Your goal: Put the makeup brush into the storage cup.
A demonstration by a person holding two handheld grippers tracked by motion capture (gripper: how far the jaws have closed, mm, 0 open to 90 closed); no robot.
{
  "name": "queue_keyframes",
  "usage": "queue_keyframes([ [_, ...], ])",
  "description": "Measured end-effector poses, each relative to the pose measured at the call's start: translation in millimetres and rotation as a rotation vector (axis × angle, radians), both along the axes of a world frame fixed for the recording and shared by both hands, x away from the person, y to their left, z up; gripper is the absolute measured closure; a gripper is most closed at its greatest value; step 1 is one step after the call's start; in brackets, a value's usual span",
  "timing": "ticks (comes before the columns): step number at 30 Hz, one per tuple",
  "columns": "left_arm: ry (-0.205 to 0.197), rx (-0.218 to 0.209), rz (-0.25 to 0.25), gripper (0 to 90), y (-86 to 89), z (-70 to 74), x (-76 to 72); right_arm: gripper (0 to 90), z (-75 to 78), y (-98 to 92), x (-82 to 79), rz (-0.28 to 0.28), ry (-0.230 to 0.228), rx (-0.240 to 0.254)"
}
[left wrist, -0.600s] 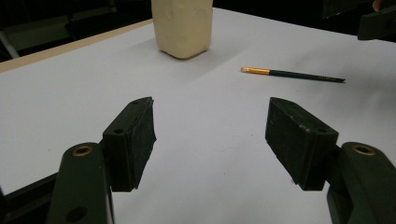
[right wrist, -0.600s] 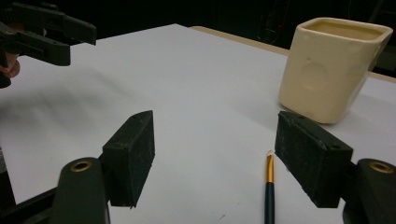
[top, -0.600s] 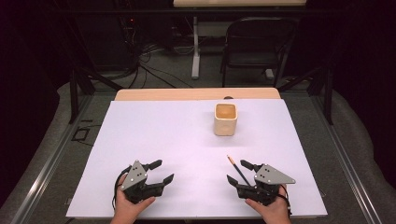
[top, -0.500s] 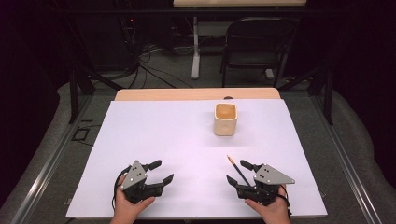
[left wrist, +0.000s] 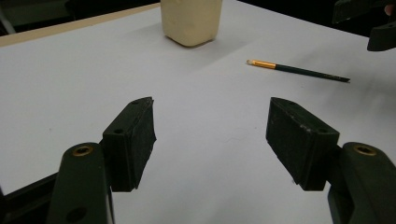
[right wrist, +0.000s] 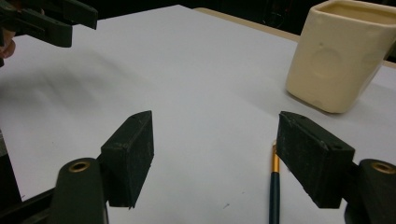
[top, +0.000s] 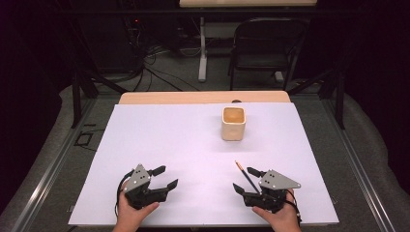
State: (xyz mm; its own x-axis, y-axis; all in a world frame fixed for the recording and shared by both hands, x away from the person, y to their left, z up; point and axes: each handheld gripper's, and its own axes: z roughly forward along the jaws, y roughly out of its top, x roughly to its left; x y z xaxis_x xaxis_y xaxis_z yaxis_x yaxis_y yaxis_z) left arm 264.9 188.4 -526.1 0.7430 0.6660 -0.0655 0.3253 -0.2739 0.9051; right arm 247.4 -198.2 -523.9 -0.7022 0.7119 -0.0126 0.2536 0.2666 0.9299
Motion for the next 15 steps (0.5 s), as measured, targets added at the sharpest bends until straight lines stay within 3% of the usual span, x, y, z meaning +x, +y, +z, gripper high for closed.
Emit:
queue_keyframes([
  [6,0.020,-0.001,0.004,32.9,0.4,0.2,0.6,29.6,3.7,1.9,2.5,-0.021,0.021,-0.051],
  [15,0.041,-0.008,-0.004,32.9,0.5,0.1,1.0,29.7,2.6,1.0,7.4,-0.032,0.085,-0.079],
])
